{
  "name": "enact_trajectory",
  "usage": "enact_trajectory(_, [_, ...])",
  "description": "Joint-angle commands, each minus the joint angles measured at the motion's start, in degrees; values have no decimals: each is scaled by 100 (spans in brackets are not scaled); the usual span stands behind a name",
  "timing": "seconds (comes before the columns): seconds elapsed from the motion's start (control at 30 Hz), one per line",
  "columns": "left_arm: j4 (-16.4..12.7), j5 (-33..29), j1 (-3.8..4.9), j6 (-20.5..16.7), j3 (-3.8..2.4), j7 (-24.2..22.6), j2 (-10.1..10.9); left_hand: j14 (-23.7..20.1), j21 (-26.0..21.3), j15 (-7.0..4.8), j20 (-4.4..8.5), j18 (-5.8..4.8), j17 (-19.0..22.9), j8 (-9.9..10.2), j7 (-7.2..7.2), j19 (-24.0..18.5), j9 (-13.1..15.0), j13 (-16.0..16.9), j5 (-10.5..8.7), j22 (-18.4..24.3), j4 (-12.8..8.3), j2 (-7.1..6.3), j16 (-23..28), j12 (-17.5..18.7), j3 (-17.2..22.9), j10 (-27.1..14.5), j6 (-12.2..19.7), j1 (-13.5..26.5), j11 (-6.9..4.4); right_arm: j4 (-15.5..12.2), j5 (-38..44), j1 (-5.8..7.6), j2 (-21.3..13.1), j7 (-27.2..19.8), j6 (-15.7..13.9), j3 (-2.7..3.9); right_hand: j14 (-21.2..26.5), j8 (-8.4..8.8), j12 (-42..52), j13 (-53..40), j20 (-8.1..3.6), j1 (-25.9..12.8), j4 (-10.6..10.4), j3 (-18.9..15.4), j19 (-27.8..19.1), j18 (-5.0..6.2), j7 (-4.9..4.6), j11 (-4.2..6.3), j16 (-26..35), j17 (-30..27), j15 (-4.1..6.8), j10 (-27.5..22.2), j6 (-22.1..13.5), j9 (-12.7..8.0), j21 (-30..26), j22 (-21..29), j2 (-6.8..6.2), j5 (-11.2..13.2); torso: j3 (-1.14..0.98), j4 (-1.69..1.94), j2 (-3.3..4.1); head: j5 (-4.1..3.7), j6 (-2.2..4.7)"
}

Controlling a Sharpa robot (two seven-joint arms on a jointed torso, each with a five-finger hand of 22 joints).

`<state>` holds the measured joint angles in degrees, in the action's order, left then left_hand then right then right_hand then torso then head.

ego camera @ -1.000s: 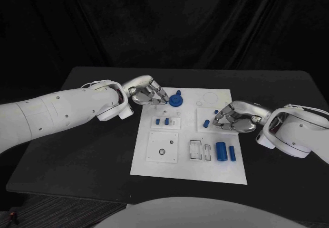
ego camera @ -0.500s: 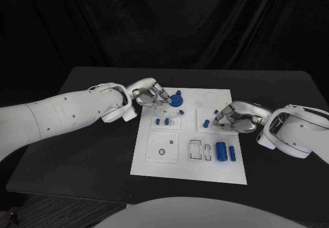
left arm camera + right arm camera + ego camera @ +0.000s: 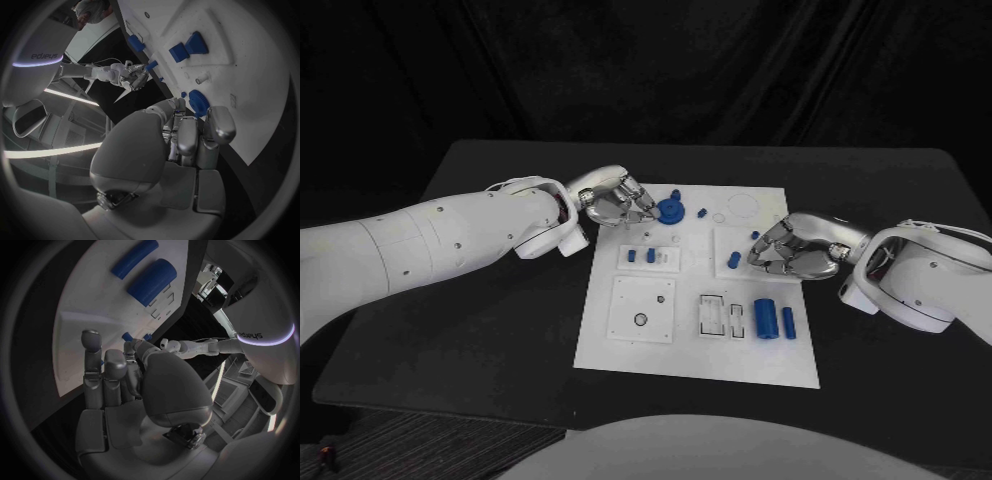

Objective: Assemble the parts on the task board

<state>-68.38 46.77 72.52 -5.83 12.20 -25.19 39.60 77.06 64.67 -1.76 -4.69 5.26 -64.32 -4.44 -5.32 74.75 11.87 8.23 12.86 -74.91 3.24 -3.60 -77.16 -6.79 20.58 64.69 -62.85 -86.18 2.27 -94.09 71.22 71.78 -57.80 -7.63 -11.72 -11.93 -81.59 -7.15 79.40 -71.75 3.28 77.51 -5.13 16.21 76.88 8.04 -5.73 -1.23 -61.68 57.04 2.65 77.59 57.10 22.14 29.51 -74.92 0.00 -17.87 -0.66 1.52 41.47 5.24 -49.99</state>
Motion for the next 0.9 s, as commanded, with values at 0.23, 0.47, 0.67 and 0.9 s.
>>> enact_trajectory(0.23, [-143, 25, -15, -394, -6, -208, 93, -42, 34, 5, 6, 2, -25, 62, -4, -26, -41, -6, -67, -812, -9, -83, -10, -9, -92, -65, 213, -58, 26, -134, -3, -9, -126, -25, -160, 3, 40, -26, -21, 4, 30, 41, 26, 8, 4, 78, -3, 6, 26, -6, -3, -39, -22, 11, -18, -315, -7, 37, 3, -6, -11, -35, -1])
enact_trajectory(0.47, [-449, 764, 34, -819, -8, -298, 287, -22, 73, -28, 40, 2, -47, -13, 26, -14, -50, 304, -90, -815, 33, -18, -53, -460, -359, -131, 302, -66, -16, -331, -4, 163, -287, -71, -425, 4, 24, -40, 6, -39, 29, 37, 28, -8, 24, 68, -2, 6, -14, 37, 0, -7, 0, 19, 56, -331, -31, 50, 0, -10, -25, -60, -1])
enact_trajectory(0.67, [-600, 928, 107, -1063, -8, -340, 393, -45, 70, -46, 54, 1, -6, -46, 8, -28, -78, 1067, -48, -812, 21, 45, -59, -1428, -568, -284, 354, -185, -68, -462, -2, 467, -356, -130, -663, 5, -107, -59, 46, -78, 10, -49, -69, -95, 184, 16, 19, 26, -203, 217, 25, 80, 41, 35, 461, -417, -77, 299, 6, -9, -36, -40, -1])
enact_trajectory(0.9, [-724, 1212, 136, -1304, -8, -383, 508, 184, 241, -41, 45, -28, -486, -109, -6, 58, -129, 2882, 36, -851, 233, -44, -379, -3479, -455, -1210, 386, -254, -48, -422, 114, 1000, -277, -35, -876, 5, -313, -64, 117, -220, -62, 39, -46, -156, 488, -87, 70, 88, -380, 407, 94, 331, 94, 43, 1218, -560, -150, 396, 19, 5, -27, -87, -1])
